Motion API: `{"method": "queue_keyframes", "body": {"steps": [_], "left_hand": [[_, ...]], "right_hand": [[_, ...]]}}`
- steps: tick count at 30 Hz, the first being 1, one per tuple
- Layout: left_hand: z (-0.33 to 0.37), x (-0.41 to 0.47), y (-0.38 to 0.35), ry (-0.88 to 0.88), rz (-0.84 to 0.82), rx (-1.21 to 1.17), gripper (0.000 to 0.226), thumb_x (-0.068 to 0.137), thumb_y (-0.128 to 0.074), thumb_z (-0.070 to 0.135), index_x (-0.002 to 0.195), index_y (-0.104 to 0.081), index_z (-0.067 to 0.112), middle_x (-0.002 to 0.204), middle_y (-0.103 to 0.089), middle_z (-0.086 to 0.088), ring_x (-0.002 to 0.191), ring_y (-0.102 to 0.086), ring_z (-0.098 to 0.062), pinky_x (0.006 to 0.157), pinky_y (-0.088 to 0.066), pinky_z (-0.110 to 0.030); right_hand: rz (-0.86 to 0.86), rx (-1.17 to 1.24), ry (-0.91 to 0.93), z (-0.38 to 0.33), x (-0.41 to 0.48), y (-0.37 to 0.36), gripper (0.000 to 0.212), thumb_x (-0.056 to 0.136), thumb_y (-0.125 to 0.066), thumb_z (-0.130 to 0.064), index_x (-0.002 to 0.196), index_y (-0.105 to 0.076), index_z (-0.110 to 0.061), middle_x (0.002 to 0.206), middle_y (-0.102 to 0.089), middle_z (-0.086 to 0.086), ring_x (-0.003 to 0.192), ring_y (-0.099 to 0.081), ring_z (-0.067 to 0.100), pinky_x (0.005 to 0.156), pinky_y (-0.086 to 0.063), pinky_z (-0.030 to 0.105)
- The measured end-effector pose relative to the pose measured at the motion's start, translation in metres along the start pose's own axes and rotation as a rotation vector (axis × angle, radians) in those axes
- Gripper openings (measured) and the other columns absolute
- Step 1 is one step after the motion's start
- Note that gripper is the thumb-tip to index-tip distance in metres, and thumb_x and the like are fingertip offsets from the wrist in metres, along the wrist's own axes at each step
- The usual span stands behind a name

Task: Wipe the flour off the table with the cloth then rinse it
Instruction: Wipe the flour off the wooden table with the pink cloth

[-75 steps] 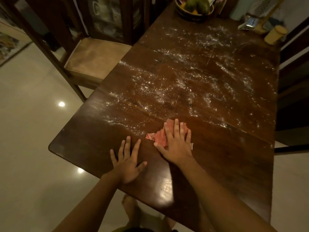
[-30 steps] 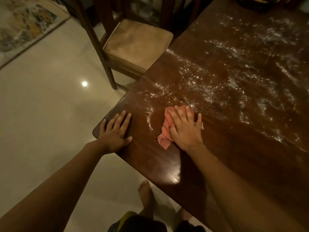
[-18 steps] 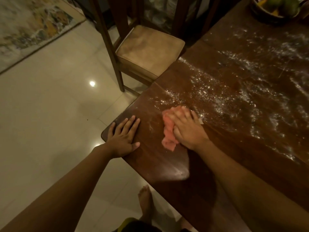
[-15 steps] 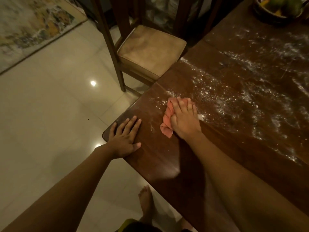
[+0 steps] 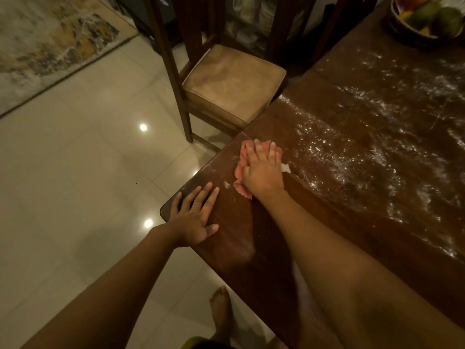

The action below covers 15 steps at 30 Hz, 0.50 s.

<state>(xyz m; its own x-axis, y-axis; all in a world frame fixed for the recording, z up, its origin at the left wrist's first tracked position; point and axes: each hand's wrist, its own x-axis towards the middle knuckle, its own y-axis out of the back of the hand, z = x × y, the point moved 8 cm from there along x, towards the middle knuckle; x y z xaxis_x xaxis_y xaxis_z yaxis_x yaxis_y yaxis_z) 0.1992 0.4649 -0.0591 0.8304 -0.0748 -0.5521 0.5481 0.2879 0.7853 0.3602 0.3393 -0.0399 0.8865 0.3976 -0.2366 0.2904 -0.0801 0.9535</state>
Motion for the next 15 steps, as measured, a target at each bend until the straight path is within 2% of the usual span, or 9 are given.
{"method": "queue_keyframes", "body": {"steps": [2, 5, 6, 8, 11, 12, 13, 15], "left_hand": [[-0.001, 0.001, -0.001, 0.004, 0.013, 0.014, 0.087, 0.092, -0.034, 0.063, 0.151, 0.024, 0.034, 0.159, 0.03, 0.01, 0.148, 0.022, -0.018, 0.116, 0.013, -0.052], [-0.002, 0.002, -0.005, 0.003, 0.003, 0.039, 0.092, 0.08, -0.023, 0.066, 0.153, 0.02, 0.029, 0.16, 0.028, 0.008, 0.148, 0.021, -0.018, 0.116, 0.015, -0.051], [-0.003, 0.002, -0.005, -0.004, 0.01, 0.023, 0.092, 0.081, -0.024, 0.067, 0.153, 0.019, 0.029, 0.16, 0.028, 0.009, 0.148, 0.021, -0.018, 0.115, 0.016, -0.05], [-0.004, 0.001, -0.002, -0.013, 0.038, -0.023, 0.09, 0.087, -0.033, 0.065, 0.153, 0.019, 0.032, 0.16, 0.028, 0.012, 0.148, 0.021, -0.017, 0.115, 0.017, -0.048], [-0.003, 0.0, 0.0, -0.037, 0.051, -0.057, 0.089, 0.094, -0.045, 0.056, 0.153, 0.018, 0.033, 0.16, 0.028, 0.012, 0.148, 0.021, -0.017, 0.114, 0.018, -0.049], [-0.003, 0.001, 0.0, -0.04, 0.06, -0.057, 0.089, 0.095, -0.046, 0.056, 0.153, 0.018, 0.033, 0.16, 0.028, 0.011, 0.148, 0.02, -0.017, 0.115, 0.018, -0.049], [-0.002, 0.0, 0.001, -0.039, 0.073, -0.056, 0.089, 0.095, -0.046, 0.055, 0.153, 0.018, 0.032, 0.16, 0.027, 0.011, 0.149, 0.02, -0.017, 0.115, 0.018, -0.048], [-0.002, -0.001, 0.002, -0.027, 0.105, -0.062, 0.091, 0.095, -0.045, 0.056, 0.153, 0.018, 0.029, 0.16, 0.027, 0.007, 0.149, 0.02, -0.018, 0.115, 0.018, -0.046]], "right_hand": [[0.006, -0.003, 0.136, -0.038, -0.003, -0.006, 0.065, 0.101, -0.035, -0.035, 0.16, -0.011, -0.023, 0.169, -0.007, 0.006, 0.153, 0.009, 0.038, 0.124, 0.003, 0.055], [-0.061, -0.045, 0.551, -0.068, -0.031, -0.016, 0.06, 0.102, -0.039, -0.033, 0.159, -0.019, -0.027, 0.167, -0.016, 0.001, 0.155, 0.001, 0.03, 0.125, 0.0, 0.05], [-0.098, -0.048, 0.622, -0.064, -0.032, -0.014, 0.059, 0.102, -0.04, -0.031, 0.158, -0.021, -0.03, 0.167, -0.015, -0.003, 0.155, 0.001, 0.027, 0.126, 0.0, 0.048], [-0.128, -0.041, 0.576, -0.047, -0.013, -0.005, 0.058, 0.102, -0.041, -0.026, 0.156, -0.023, -0.038, 0.167, -0.014, -0.008, 0.155, 0.001, 0.024, 0.125, -0.001, 0.049], [-0.077, 0.058, 0.277, -0.033, 0.017, 0.005, 0.06, 0.101, -0.041, -0.022, 0.157, -0.024, -0.036, 0.168, -0.014, -0.007, 0.155, 0.002, 0.028, 0.124, -0.003, 0.056], [-0.042, 0.056, 0.232, -0.039, 0.018, 0.005, 0.061, 0.1, -0.042, -0.025, 0.157, -0.023, -0.035, 0.168, -0.014, -0.005, 0.155, 0.003, 0.029, 0.124, -0.002, 0.056], [-0.016, 0.042, 0.238, -0.048, 0.015, 0.003, 0.062, 0.099, -0.043, -0.028, 0.157, -0.023, -0.034, 0.168, -0.015, -0.005, 0.155, 0.003, 0.03, 0.124, -0.001, 0.055], [-0.026, 0.012, 0.384, -0.064, -0.005, -0.006, 0.064, 0.097, -0.043, -0.032, 0.157, -0.024, -0.034, 0.167, -0.018, -0.005, 0.155, 0.003, 0.028, 0.124, 0.001, 0.054]]}}
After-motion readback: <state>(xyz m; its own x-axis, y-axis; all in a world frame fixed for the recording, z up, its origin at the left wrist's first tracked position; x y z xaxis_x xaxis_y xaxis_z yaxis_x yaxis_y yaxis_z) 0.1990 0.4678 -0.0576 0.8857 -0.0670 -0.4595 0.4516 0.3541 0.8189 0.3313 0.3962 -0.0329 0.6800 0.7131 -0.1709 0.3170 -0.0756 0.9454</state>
